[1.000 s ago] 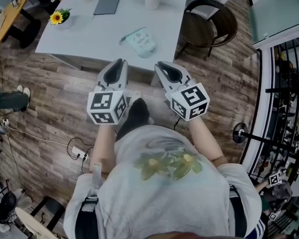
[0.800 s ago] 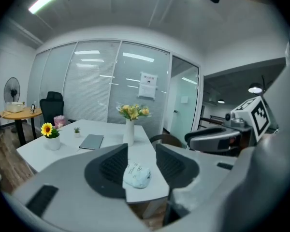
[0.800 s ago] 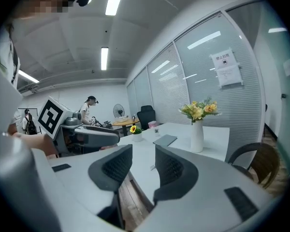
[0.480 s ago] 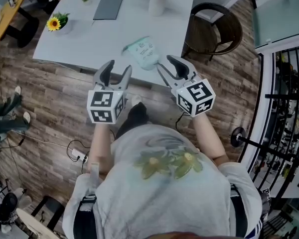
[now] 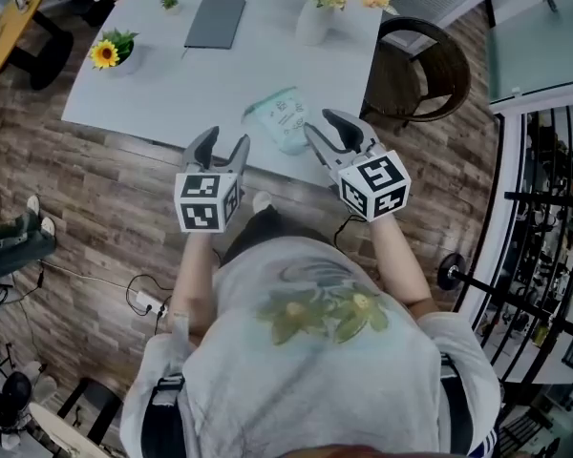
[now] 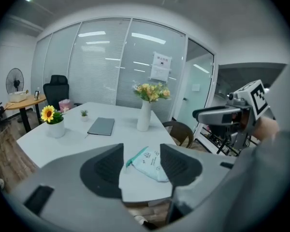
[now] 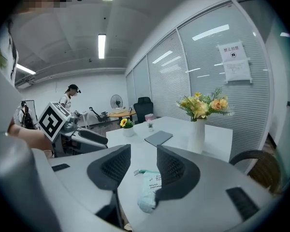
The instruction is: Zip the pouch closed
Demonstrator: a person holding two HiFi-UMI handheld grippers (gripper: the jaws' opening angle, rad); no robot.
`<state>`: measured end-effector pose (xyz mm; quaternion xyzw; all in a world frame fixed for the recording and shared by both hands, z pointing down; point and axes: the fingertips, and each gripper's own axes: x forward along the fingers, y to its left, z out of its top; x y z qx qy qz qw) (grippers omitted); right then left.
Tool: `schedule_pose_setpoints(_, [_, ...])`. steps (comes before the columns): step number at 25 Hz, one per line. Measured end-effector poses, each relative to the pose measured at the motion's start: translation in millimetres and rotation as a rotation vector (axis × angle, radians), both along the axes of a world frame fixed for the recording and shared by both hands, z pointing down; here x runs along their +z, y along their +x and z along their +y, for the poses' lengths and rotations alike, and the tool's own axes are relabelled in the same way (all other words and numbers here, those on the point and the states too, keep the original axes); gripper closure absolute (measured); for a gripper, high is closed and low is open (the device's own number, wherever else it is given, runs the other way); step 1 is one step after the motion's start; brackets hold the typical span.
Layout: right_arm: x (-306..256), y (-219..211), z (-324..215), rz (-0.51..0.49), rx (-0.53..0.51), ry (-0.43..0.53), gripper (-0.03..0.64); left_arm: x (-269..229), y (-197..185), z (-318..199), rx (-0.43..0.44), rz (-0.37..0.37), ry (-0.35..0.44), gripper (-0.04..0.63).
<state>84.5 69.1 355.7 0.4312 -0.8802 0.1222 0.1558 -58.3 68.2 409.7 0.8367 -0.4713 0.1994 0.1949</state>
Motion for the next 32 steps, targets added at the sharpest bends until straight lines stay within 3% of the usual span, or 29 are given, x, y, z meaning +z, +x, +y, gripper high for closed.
schedule_pose_setpoints(8, [14.9, 1.8, -30.9, 0.044, 0.018, -0.019, 0.456, 37.7, 0.4, -16.7, 0.037, -0.004, -0.085, 0.376])
schedule_pose_setpoints(17, [20.2, -11.1, -67.4, 0.124, -0.080, -0.015, 0.456, 62.9, 2.5, -32.0, 0.052, -0.009, -0.158, 0.377])
schedule_pose_setpoints(25, [34.1, -34.6, -119.6, 0.243, -0.221, -0.001, 0.456, 108.9, 8.7, -60.2, 0.061, -0.006, -0.280, 0.377])
schedule_pose_setpoints(32, [85.7, -69.8, -138.6, 0.353, -0.481, -0.079, 0.456, 157.8, 10.7, -77.7, 0.064, -0.029, -0.393, 0.377])
